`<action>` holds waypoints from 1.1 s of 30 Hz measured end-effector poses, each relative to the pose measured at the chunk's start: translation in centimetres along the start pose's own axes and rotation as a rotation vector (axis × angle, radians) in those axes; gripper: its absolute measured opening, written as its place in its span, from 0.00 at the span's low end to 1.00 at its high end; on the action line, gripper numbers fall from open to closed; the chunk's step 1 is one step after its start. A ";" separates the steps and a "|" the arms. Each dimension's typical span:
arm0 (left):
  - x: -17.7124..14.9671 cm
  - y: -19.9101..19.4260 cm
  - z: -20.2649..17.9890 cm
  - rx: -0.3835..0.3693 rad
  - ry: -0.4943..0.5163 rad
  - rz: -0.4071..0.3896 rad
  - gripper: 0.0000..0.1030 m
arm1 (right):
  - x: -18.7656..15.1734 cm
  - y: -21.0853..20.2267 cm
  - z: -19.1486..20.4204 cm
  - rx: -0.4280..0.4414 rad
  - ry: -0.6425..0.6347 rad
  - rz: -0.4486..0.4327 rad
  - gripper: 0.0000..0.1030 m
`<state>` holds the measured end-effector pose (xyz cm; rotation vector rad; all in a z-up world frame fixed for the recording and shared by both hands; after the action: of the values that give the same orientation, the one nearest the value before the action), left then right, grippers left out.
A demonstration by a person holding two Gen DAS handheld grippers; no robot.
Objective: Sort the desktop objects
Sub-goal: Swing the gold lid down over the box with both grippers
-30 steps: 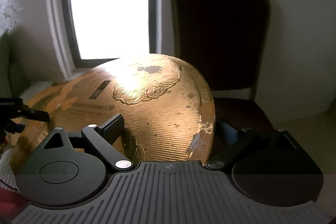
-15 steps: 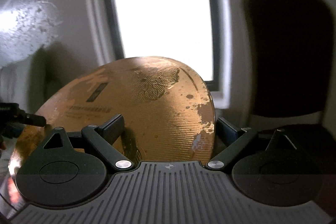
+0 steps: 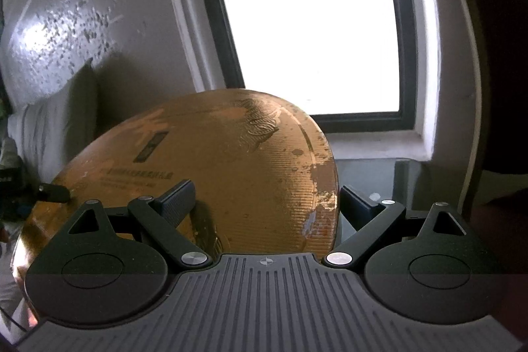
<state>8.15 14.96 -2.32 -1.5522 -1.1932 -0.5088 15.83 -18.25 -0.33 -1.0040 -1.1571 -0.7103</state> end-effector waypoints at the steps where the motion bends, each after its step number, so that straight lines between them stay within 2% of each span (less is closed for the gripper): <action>1: 0.0 0.2 0.1 0.002 -0.001 0.000 0.99 | -0.1 0.3 0.0 -0.003 0.000 0.004 0.92; 16: -1.6 2.0 0.6 0.029 0.043 0.027 0.99 | -4.0 3.5 -1.9 -0.036 0.077 0.077 0.92; 33: -3.3 3.4 0.5 0.043 0.074 0.043 0.99 | -6.3 5.2 -3.5 -0.041 0.095 0.131 0.91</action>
<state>9.69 14.20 -6.76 -1.5070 -1.1056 -0.5050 19.99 -19.53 -8.03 -1.0589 -0.9887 -0.6720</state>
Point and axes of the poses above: each gripper's, at about its wrist camera, not at the fingertips, and y roughly the way its jaws point, z to its left, x to its top, the point moved 6 cm from there along y, roughly the way its jaws point, and after that the axes turned 14 degrees about -z, right-handed, at the moved point
